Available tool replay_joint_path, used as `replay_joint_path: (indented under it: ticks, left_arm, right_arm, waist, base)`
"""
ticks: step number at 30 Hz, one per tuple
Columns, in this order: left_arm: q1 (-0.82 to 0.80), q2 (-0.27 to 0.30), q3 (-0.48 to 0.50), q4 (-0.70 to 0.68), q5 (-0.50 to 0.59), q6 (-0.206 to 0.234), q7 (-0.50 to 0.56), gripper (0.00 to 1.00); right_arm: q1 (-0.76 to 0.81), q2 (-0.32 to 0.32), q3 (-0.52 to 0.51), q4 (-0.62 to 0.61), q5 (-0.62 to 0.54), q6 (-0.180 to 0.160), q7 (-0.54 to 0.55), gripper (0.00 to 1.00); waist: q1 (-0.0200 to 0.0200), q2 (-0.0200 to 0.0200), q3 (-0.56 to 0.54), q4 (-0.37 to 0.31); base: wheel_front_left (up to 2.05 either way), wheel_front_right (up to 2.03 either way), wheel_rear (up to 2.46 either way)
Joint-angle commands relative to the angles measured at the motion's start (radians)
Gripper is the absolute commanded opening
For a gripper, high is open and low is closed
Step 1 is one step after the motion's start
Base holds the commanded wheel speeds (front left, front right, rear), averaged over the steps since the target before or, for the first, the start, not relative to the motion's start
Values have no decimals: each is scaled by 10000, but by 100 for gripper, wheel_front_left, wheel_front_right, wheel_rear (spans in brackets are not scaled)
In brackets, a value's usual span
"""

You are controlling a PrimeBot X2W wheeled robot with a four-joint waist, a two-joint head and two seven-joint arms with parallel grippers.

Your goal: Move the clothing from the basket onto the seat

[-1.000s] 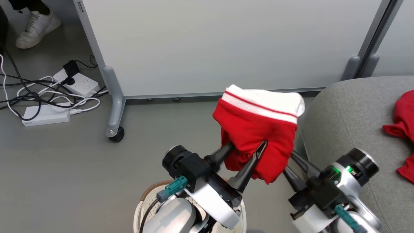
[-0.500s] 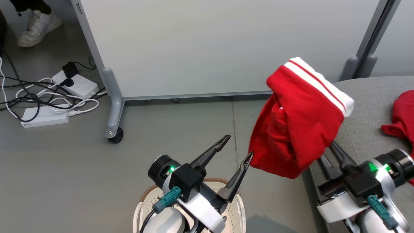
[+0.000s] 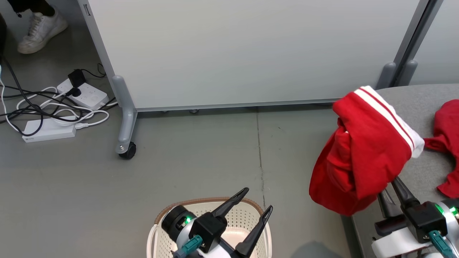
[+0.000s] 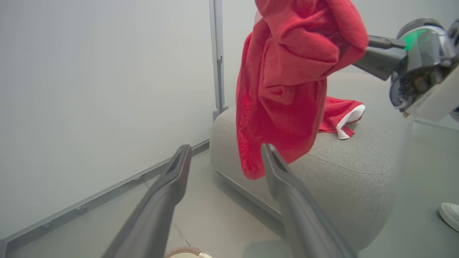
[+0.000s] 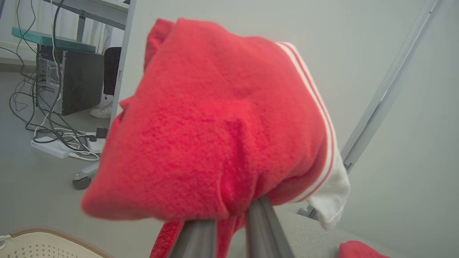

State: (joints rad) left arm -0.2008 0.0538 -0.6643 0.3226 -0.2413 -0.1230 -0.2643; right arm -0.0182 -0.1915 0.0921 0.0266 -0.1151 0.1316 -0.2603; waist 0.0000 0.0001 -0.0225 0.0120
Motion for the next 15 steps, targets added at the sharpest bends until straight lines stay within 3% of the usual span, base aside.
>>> replay_joint_path:
  ticks: [1,15]
  left_arm:
    - [160,41,36,91,7,-63,2,100]
    - [503,-3,19,462,-53,-72,3,100]
  right_arm:
    - [162,44,-150,70,-6,-16,-49,0]
    - [617,713,-766,352,945,-10,-49,0]
  waist:
    - [0,-1,1,-24]
    - [0,-1,-18,-148]
  base:
    - [0,0,0]
    - [0,0,0]
